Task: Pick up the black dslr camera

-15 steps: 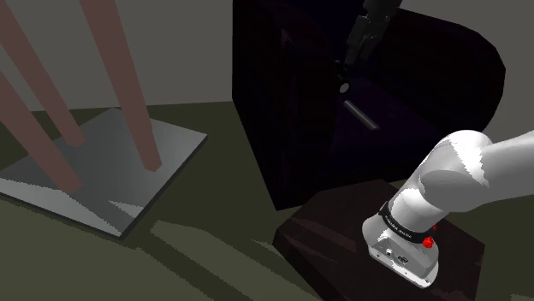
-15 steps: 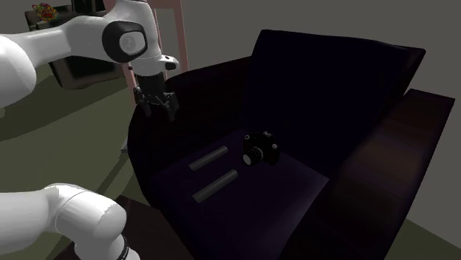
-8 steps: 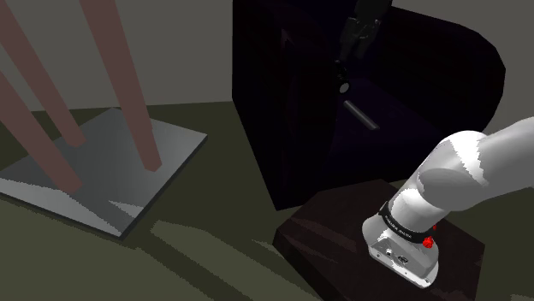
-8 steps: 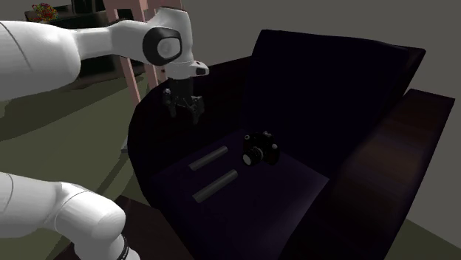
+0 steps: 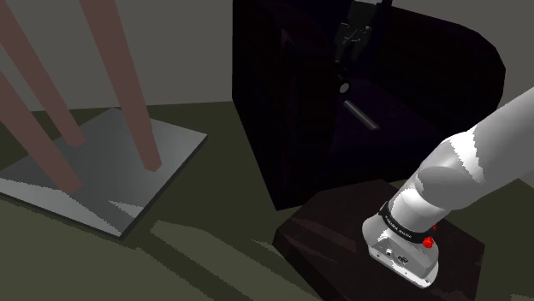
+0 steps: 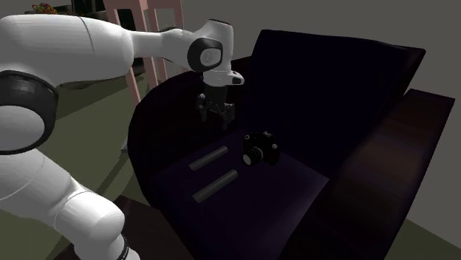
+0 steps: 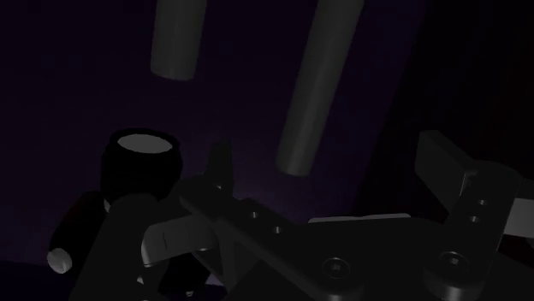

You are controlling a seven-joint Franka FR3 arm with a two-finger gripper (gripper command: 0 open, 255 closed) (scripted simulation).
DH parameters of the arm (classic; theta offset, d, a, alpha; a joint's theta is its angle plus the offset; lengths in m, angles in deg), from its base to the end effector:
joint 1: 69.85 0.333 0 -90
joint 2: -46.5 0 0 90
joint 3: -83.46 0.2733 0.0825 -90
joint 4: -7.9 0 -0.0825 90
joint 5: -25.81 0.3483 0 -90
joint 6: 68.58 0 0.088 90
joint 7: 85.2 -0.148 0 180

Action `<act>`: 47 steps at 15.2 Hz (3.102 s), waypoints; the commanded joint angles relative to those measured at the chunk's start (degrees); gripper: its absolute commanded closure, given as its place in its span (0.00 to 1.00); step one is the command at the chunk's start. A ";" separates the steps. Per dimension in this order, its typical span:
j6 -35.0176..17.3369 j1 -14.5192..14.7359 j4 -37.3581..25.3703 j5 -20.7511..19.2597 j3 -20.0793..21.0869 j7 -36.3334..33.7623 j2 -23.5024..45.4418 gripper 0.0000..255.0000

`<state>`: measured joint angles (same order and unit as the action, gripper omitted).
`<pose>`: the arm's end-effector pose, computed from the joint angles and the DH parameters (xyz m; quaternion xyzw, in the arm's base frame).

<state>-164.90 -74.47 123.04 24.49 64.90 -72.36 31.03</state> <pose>0.4050 -0.1853 0.4816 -0.9956 0.0814 0.0247 0.0405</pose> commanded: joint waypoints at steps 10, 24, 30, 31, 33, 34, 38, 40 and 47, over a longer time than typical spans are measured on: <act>2.75 -6.22 -20.97 8.85 -8.03 7.84 25.39 0.00; -1.21 -8.33 -21.34 11.56 -8.50 9.62 31.55 1.00; -1.25 -8.34 -21.27 11.54 -8.51 9.65 31.52 1.00; -1.23 -8.33 -21.28 11.54 -8.50 9.64 31.52 1.00; -0.55 -8.36 -21.85 11.46 -8.55 9.59 31.39 1.00; 0.17 -8.38 -22.48 11.39 -8.58 9.50 31.27 1.00; 3.13 -8.53 -25.23 11.22 -8.68 9.22 31.01 1.00; 4.65 -8.62 -26.71 11.17 -8.73 9.11 30.96 1.00; 10.16 -9.14 -32.53 11.24 -8.89 8.80 31.28 1.00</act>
<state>-155.46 -83.55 91.27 35.74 56.04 -63.53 62.33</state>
